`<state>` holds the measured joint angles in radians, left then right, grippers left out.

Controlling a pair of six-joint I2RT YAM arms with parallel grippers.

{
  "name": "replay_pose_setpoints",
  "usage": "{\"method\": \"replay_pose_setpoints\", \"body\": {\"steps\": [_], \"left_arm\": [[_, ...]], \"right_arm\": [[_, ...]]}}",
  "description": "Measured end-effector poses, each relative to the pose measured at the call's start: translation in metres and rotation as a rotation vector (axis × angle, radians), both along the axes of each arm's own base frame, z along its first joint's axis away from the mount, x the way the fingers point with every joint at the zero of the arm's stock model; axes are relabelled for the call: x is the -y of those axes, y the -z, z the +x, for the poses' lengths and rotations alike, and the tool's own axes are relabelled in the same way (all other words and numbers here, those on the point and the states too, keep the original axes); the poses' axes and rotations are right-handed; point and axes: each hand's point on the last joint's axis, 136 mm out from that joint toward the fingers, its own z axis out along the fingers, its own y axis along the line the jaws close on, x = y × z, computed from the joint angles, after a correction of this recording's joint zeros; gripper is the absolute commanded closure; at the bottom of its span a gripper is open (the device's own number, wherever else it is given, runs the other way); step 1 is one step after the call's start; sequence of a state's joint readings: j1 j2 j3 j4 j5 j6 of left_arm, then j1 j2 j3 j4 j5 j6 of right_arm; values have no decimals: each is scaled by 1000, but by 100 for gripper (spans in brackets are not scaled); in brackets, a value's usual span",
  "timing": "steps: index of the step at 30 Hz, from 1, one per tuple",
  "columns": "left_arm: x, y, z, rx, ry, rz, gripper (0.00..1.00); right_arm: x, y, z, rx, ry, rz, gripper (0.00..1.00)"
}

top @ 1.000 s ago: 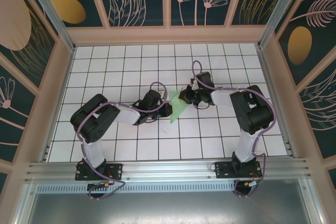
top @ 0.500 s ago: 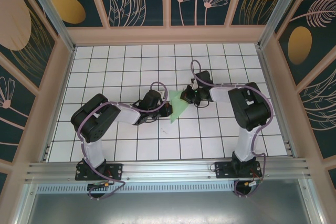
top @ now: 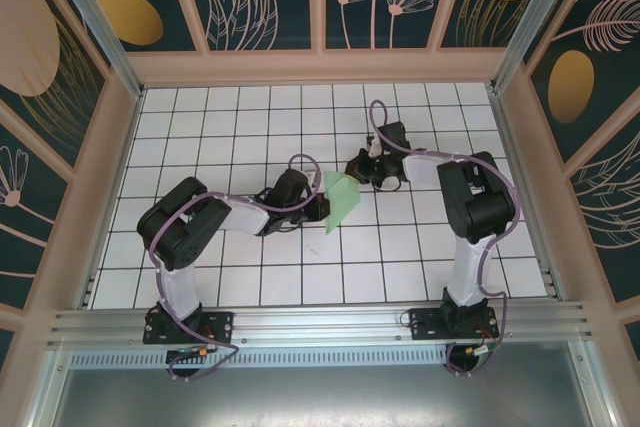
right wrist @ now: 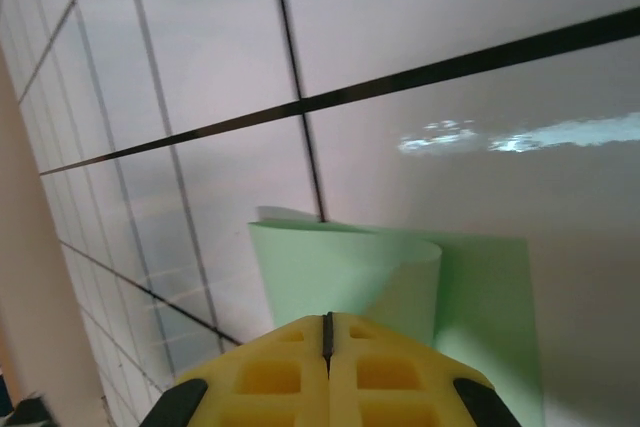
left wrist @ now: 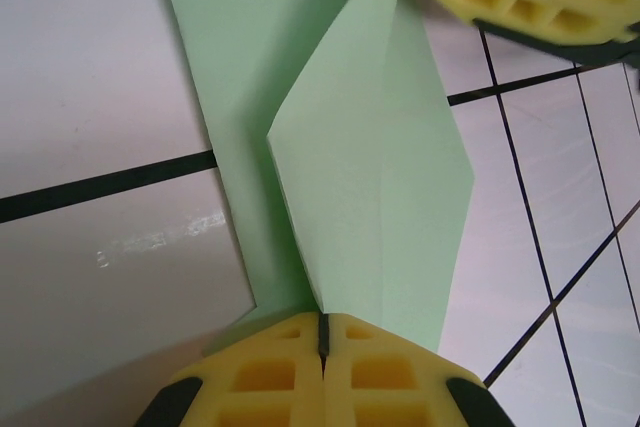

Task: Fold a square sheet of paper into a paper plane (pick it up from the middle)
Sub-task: Fourth fold the wing at the center of the table.

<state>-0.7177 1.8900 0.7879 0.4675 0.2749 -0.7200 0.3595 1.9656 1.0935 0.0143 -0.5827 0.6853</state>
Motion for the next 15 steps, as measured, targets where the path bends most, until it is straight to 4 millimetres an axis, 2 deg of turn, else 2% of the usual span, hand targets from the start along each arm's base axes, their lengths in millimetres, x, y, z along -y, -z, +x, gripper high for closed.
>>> {"method": "replay_pose_setpoints", "body": {"steps": [2,11,15], "left_arm": [[0,0,0,3,0,2,100],[1,0,2,13,-2,-3,100],[1,0,3,18,-4,-7,100]], "right_arm": [[1,15,-1,-26,0,-5,95],[-2,14,12,-43,-19,9,94],[4,13,24,-37,-7,12,93]]}}
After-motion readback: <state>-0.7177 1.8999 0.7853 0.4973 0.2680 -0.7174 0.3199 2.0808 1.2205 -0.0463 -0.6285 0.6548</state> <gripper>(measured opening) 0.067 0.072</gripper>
